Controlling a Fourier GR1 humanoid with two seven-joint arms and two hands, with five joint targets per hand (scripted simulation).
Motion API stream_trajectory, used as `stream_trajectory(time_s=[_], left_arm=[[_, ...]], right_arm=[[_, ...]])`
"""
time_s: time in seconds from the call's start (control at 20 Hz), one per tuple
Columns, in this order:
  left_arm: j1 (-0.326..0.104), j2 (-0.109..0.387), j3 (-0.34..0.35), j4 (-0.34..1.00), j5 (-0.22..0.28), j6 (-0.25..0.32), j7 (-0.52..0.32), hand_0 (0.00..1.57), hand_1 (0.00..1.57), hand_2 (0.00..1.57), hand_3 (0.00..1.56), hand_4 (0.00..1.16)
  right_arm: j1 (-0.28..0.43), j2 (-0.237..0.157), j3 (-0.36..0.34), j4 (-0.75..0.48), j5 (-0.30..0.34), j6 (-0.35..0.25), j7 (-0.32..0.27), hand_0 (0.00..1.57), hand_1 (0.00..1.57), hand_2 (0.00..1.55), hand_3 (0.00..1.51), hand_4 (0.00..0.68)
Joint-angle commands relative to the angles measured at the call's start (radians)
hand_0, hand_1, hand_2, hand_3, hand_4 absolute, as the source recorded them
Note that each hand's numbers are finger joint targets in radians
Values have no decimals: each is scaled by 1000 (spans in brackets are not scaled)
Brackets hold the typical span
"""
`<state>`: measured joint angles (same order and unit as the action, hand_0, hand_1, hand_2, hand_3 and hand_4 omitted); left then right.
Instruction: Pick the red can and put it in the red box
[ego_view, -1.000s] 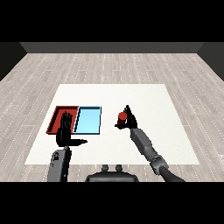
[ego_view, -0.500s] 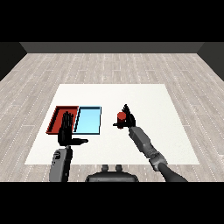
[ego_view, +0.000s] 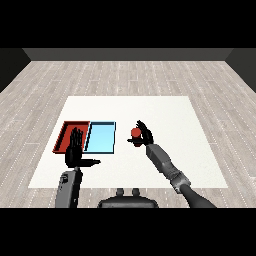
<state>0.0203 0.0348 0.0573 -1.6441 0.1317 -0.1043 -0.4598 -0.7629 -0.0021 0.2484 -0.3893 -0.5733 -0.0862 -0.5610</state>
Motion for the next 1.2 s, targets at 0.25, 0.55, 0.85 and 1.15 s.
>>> stream_trajectory(time_s=[0.25, 0.55, 0.85, 1.15], left_arm=[[25, -1, -3, -58, 9, 12, 32, 0, 0, 0, 0, 0], [-61, 30, 52, 40, 42, -9, 21, 0, 0, 0, 0, 0], [-29, -24, -15, 11, -11, 35, 23, 0, 0, 0, 0, 0], [7, 2, 3, -91, 20, 25, 71, 0, 0, 0, 0, 0]], right_arm=[[-91, 2, 28, 132, 41, -124, 4, 1541, 1541, 1472, 1417, 575], [-77, 2, 92, 120, 15, -159, 21, 1528, 1528, 1472, 1420, 551], [-64, 2, 184, 52, -49, -215, 48, 1548, 1548, 1475, 1411, 558], [-74, -2, 106, -19, 14, -231, 11, 1539, 1539, 1469, 1388, 581]])
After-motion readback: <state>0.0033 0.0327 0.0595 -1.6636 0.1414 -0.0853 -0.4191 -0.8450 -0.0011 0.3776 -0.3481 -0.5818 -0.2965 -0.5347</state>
